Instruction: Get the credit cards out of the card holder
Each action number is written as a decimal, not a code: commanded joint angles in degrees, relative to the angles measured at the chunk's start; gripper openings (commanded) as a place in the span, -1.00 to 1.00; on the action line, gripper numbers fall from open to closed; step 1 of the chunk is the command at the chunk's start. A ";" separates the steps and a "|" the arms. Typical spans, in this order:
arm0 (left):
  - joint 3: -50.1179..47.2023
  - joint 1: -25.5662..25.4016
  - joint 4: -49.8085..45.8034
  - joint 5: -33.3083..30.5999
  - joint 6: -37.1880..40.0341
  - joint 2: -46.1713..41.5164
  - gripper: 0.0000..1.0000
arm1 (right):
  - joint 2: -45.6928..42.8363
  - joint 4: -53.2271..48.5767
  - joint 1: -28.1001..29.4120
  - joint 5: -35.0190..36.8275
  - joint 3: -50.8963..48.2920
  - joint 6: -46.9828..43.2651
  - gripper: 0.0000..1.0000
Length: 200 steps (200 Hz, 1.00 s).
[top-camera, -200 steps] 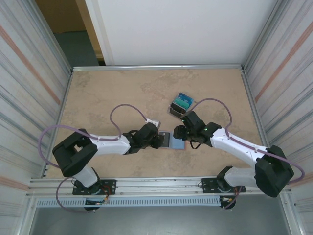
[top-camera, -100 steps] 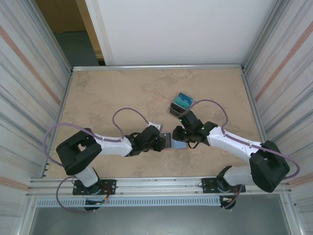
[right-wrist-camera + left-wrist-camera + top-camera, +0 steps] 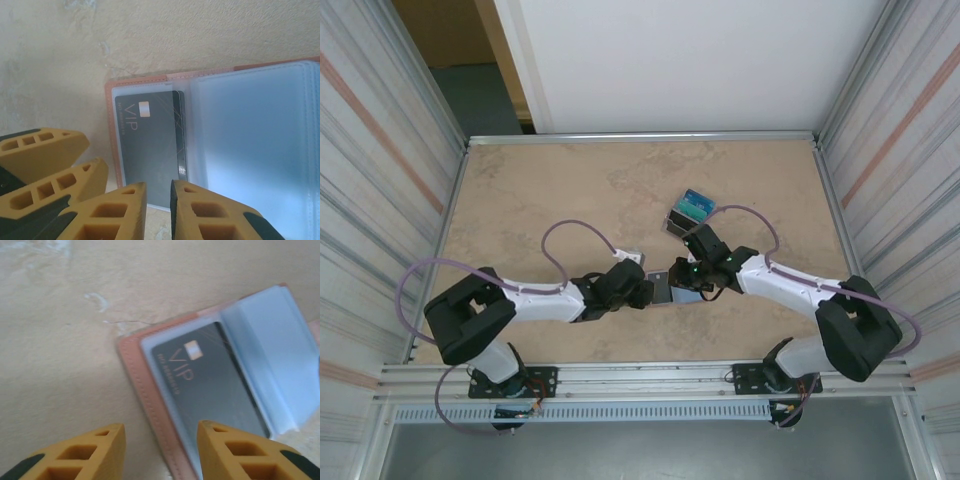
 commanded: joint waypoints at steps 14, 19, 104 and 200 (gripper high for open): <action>2.97 -0.21 -6.04 -5.35 2.79 0.58 -0.14 | 2.18 1.46 -0.79 -2.63 -0.17 -0.74 -0.64; 3.12 -0.24 -6.04 -5.37 3.01 0.80 -0.14 | 2.53 1.50 -0.82 -2.75 -0.03 -0.76 -0.64; 7.38 -0.21 -8.85 -5.47 8.07 4.36 -0.02 | 7.03 3.10 -1.69 -5.32 -0.16 -0.68 -0.72; 10.52 -0.64 -14.21 -7.01 9.76 8.18 -0.08 | 9.27 4.14 -3.11 -6.01 -1.63 -0.34 -0.72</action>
